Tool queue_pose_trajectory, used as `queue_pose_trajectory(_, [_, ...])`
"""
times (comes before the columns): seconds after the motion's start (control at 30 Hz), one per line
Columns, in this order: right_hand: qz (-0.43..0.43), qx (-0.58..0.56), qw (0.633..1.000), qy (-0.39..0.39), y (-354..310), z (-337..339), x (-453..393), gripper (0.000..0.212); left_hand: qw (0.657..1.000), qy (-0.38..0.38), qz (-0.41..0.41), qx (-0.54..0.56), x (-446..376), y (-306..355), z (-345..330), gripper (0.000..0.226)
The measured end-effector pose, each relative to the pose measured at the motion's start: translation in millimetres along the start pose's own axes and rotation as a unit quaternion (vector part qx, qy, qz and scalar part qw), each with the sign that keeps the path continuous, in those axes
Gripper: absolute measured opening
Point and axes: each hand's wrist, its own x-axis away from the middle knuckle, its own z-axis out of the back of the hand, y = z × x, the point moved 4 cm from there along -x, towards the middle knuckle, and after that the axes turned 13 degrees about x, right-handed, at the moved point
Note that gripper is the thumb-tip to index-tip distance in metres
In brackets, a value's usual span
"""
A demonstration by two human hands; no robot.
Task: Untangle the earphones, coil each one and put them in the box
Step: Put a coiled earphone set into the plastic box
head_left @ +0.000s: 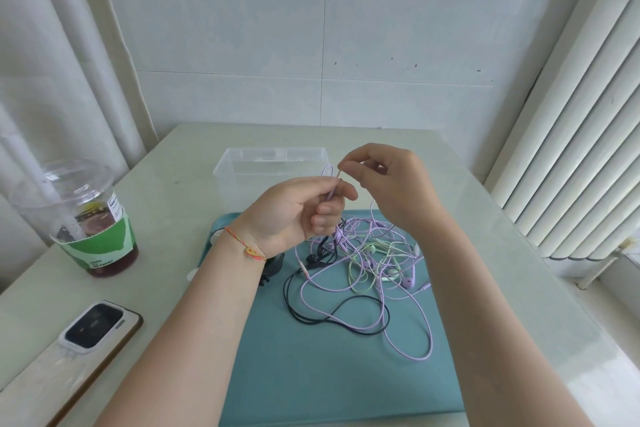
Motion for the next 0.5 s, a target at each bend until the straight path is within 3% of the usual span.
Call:
queue_pose_trajectory(0.1, [-0.004,0.044,0.997,-0.057,4.9,-9.1,0.5,0.017,0.989,-0.036,-0.049,0.138,-2.2,5.0,-4.1,0.034])
queue_pose_trajectory(0.2, [0.004,0.102,0.985,-0.142,4.1,-21.0,5.1,0.03,0.957,-0.013,-0.112,0.269,-4.7,13.1,-3.0,0.029])
queue_pose_trajectory(0.33, [0.015,0.122,0.977,-0.175,-0.4,-26.4,7.6,0.029,0.948,0.069,-0.18,0.253,-3.7,16.0,10.3,0.026])
queue_pose_trajectory(0.5, [0.011,0.145,0.956,-0.255,-2.2,-29.1,14.4,0.021,0.942,0.114,-0.233,0.211,-4.6,15.5,20.5,0.028])
